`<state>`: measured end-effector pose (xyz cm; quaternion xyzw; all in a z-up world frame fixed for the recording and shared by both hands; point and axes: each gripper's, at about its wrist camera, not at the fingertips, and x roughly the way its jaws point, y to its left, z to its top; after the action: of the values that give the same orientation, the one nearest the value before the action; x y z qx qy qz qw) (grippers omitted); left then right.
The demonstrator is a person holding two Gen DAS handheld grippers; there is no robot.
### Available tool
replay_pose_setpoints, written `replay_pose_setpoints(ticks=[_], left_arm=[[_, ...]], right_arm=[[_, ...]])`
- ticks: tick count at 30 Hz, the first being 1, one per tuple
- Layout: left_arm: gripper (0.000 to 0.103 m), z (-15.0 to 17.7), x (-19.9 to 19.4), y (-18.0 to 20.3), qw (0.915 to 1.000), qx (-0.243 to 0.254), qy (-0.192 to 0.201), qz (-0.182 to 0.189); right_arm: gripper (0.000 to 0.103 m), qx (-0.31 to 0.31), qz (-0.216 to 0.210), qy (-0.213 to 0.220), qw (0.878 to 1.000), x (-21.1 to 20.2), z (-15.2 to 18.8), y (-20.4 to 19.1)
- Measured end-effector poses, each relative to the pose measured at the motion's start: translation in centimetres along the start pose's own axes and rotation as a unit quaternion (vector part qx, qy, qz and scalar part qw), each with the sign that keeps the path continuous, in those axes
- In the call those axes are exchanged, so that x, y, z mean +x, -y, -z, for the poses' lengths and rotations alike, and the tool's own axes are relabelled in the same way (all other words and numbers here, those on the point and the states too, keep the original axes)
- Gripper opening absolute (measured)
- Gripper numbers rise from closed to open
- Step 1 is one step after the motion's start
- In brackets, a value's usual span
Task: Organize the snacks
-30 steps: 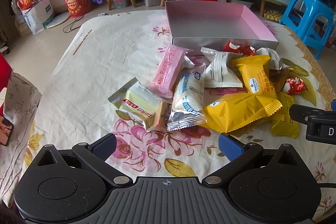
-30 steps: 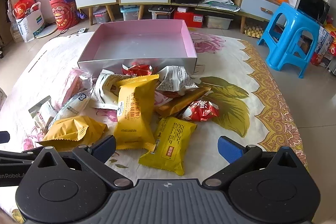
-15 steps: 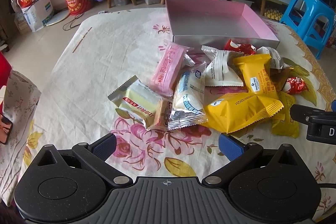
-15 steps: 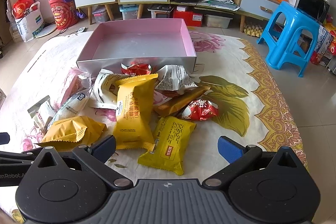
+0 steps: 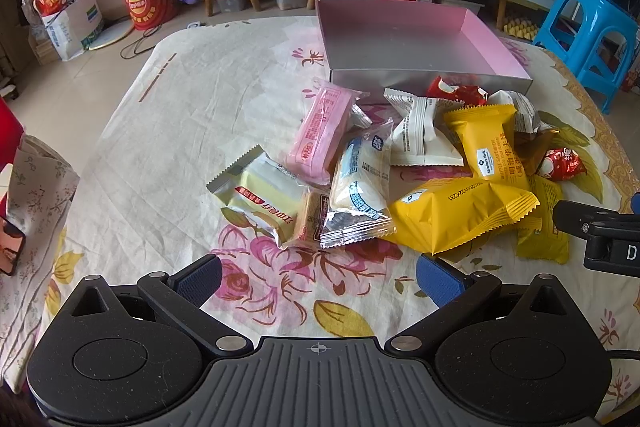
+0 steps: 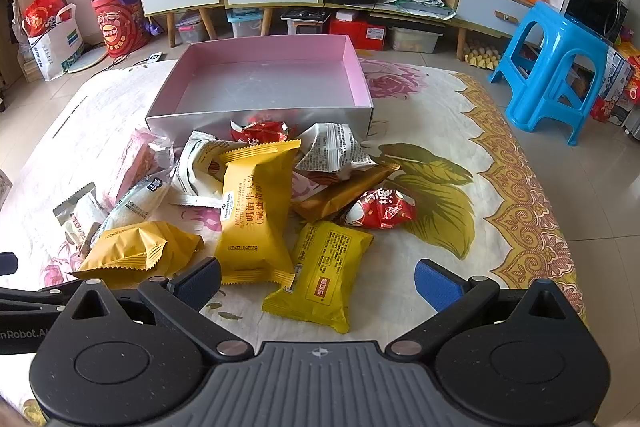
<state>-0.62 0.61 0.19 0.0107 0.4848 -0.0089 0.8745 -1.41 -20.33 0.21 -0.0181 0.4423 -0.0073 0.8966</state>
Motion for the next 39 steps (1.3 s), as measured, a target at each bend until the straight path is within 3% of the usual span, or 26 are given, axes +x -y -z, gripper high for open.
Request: replay_pose_setpoints(ticks=[34,39], left_arm=[[0.103,-0.04,-0.31,0.09,1.0000,-0.001,0.001,0.004],[0.103,-0.05,-0.51,-0.72,0.9998,-0.001,0.022,0.005]], right_arm=[[0.095,0.003,0.000,-0.003,1.000,0.03,0.12,0.08],[0.095,0.001,-0.003,0.013,1.000,-0.14,0.19,0.21]])
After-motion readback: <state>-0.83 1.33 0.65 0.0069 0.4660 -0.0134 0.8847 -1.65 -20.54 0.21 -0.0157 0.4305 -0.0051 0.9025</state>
